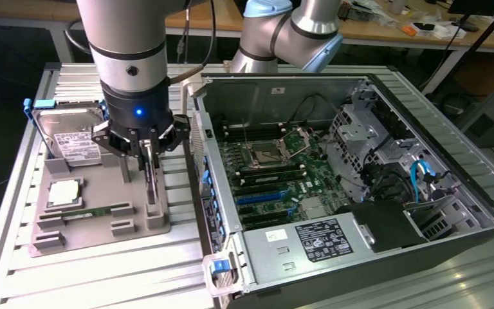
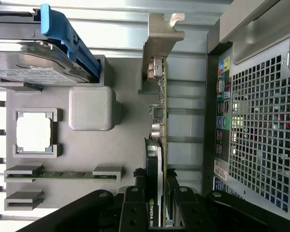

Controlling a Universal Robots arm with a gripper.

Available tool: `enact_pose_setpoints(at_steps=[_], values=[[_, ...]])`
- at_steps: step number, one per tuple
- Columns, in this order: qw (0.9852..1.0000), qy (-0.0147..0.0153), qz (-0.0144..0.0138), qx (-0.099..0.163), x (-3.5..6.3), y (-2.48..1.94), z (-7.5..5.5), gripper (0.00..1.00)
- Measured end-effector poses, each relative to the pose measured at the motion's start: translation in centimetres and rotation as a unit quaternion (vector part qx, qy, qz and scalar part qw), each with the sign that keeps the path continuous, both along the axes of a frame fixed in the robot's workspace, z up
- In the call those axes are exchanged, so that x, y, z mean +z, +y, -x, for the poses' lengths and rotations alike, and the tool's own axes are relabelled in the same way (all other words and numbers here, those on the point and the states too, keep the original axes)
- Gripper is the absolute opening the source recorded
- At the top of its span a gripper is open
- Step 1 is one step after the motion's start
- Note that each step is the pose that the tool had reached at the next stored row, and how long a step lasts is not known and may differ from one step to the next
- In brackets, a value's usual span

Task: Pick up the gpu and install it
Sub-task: 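Pick up the gpu and move the gpu toward the slot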

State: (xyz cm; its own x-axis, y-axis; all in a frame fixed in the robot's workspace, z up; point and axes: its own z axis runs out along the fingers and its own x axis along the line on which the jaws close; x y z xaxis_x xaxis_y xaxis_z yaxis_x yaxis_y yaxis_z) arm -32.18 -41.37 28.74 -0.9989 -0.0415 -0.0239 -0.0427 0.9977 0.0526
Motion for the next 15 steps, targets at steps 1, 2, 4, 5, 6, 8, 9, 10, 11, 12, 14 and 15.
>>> enact_pose_setpoints(at_steps=[1,2,4,5,6,8,9,10,11,12,14,15], values=[[1.0,0.0,0.0,0.0,0.0,0.0,0.0,0.27],[1.0,0.0,0.0,0.0,0.0,0.0,0.0,0.27],[1.0,0.0001,0.0001,0.0,0.01,0.0,0.0,0.27],[1.0,0.0001,0.0,0.0,0.01,0.0,0.0,0.27],[1.0,0.0001,0.0,0.0,0.01,0.0,0.0,0.27],[1.0,0.0001,0.0001,0.0,0.01,0.0,0.0,0.27],[1.0,0.0001,0.0,0.0,0.01,0.0,0.0,0.27],[1.0,0.0001,0.0,0.0,0.01,0.0,0.0,0.27],[1.0,0.0001,0.0001,0.0,0.01,0.0,0.0,0.27],[1.0,0.0001,0.0001,0.0,0.04,0.0,0.0,0.27],[1.0,0.0002,0.0001,0.0,0.4,0.07,0.01,0.27],[1.0,0.0001,0.0001,0.0,0.69,0.12,0.01,0.27]])
